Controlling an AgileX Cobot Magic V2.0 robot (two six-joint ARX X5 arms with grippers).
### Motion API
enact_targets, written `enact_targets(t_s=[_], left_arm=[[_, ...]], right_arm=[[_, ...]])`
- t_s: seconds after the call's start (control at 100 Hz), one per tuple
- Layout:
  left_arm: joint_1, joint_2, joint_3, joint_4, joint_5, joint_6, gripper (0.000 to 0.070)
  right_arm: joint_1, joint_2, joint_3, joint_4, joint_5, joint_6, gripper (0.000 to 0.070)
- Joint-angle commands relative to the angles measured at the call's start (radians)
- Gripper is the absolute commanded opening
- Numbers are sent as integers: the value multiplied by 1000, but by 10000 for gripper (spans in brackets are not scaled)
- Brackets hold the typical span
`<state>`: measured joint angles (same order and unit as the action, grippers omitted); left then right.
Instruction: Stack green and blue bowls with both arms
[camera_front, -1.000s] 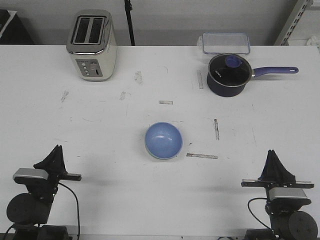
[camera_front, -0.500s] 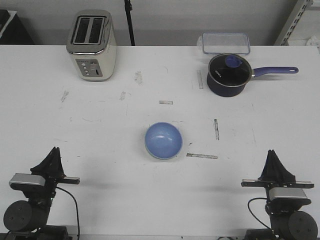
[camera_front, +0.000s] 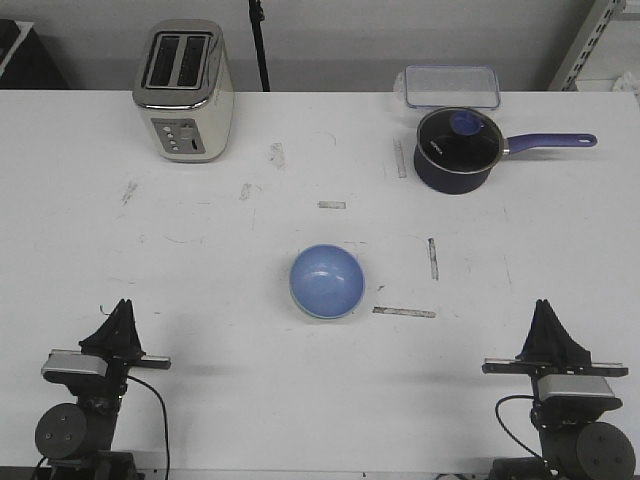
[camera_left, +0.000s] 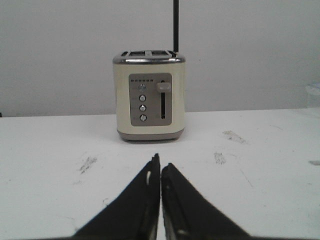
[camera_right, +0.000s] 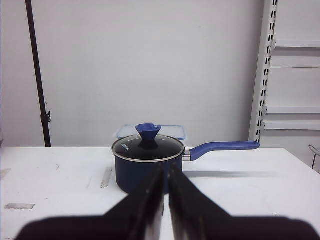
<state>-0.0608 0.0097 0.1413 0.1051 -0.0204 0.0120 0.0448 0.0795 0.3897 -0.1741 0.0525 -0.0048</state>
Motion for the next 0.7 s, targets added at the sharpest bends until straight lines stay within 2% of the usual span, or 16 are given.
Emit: enact_targets(t_s=[0.0, 0.23, 0.31, 0.69], left_arm=[[2, -6, -29, 23, 1, -5, 2], [2, -6, -131, 60, 1, -5, 2], [1, -6, -129, 23, 1, -5, 2], [2, -6, -129, 26, 0, -5, 2]], right_arm=[[0, -2, 3, 13, 0, -11, 7], [0, -2, 3, 13, 0, -11, 7], [0, -2, 3, 13, 0, -11, 7], [0, -2, 3, 13, 0, -11, 7]])
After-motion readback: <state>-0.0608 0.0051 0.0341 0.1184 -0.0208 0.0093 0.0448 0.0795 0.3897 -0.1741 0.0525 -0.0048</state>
